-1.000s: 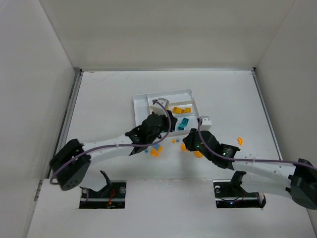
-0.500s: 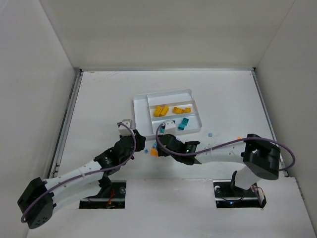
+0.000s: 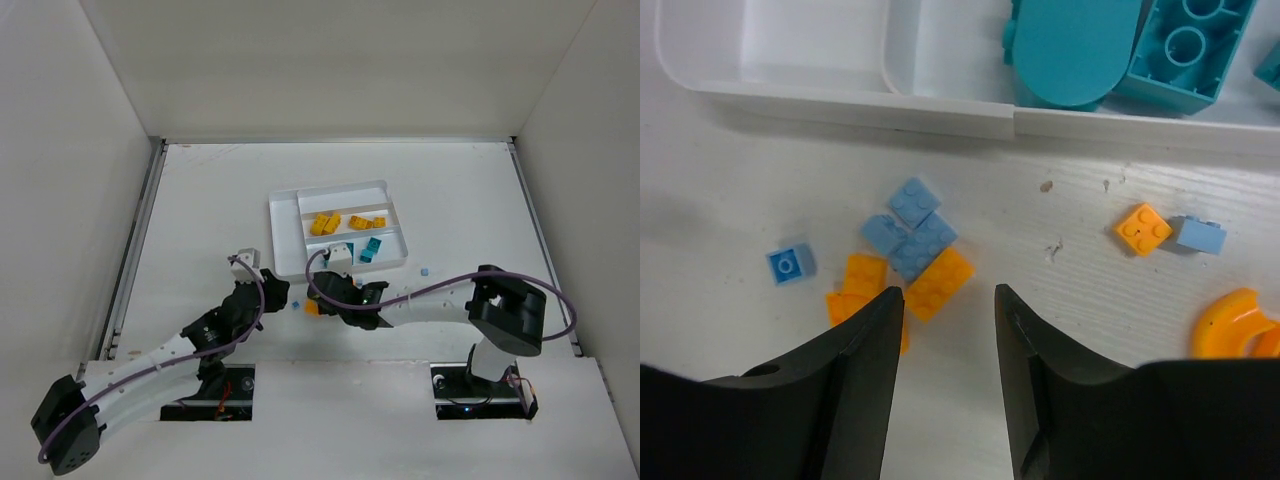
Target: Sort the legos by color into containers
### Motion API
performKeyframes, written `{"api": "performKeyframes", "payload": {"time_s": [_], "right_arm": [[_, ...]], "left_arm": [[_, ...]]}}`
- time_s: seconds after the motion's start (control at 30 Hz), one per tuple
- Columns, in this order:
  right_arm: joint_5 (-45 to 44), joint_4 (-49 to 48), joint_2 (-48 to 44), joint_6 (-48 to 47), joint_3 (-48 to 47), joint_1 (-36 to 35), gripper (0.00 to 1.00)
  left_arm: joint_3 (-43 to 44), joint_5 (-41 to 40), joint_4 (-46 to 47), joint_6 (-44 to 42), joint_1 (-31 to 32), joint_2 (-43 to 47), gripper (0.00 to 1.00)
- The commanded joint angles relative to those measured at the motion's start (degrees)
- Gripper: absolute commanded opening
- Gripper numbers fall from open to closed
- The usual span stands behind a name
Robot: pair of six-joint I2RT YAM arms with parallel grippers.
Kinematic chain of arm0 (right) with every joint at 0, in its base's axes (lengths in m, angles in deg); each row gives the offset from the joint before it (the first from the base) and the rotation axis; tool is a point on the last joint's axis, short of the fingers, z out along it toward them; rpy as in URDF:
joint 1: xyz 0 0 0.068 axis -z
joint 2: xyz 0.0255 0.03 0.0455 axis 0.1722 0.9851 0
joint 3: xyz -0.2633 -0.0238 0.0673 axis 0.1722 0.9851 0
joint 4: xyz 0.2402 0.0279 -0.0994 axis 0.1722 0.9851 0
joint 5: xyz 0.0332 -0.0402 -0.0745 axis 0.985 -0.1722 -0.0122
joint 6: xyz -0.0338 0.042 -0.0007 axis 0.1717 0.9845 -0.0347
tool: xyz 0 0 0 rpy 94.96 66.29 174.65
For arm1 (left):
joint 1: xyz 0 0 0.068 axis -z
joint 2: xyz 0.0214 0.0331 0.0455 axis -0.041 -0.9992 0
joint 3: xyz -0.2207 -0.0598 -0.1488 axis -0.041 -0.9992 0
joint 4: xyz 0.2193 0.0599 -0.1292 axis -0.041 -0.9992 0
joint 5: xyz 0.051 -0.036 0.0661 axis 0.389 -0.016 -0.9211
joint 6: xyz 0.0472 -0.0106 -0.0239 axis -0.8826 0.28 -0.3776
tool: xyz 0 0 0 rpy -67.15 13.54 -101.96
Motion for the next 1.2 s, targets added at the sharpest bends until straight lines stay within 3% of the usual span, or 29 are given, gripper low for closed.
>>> {"api": "performKeyframes", "payload": {"time_s": [0.0, 0.13, 0.3, 0.43, 0.57, 0.67, 0.77, 0.83, 0.97, 1.17], "right_arm": [[-1.68, 2.67, 1.94, 3.47, -2.35, -0.19, 0.48], [-0.71, 1.53, 3.88, 5.05, -2.97, -0.28, 0.55], [1.4, -2.42, 4.58, 6.19, -1.31, -0.28, 0.55], [1.58, -3.14, 4.84, 6.64, -0.69, -0.28, 0.49], [1.05, -1.82, 4.32, 6.55, -0.78, -0.28, 0.33], [-0.18, 0.11, 2.39, 6.72, -0.16, -1.68, 0.31], [-1.85, 2.66, 0.81, 6.2, -0.42, -2.04, 0.34], [-2.29, 3.63, 0.37, 4.89, -1.65, -2.04, 0.43], [-2.38, 3.2, 1.33, 1.28, -4.9, -1.6, 0.46], [-0.98, 0.04, 5.72, -1.53, -9.12, -0.11, 0.51]], "left_arm": [[-0.39, 0.08, 2.6, -0.18, 1.71, 1.07, 0.26], [-0.13, 0.08, 3.13, -0.19, 2.59, -0.42, 0.26], [-0.04, -0.09, 4.71, -0.45, 3.3, -2.36, 0.26], [0.13, -0.71, 5.77, -0.54, 4.53, -3.24, 0.26], [0.4, -0.97, 6.12, -1.15, 4.97, -4.73, 0.26], [0.66, -1.58, 5.95, -1.24, 5.06, -5.61, 0.26], [1.89, -2.99, 4.81, -1.59, 4.79, -9.03, 0.26], [2.68, -4.13, 3.93, -1.16, 5.32, -11.49, 0.26], [3.91, -6.59, 3.13, -0.89, 6.29, -15.01, 0.27], [3.39, -7.21, 2.08, 0.6, 5.68, -13.09, 0.27]]}}
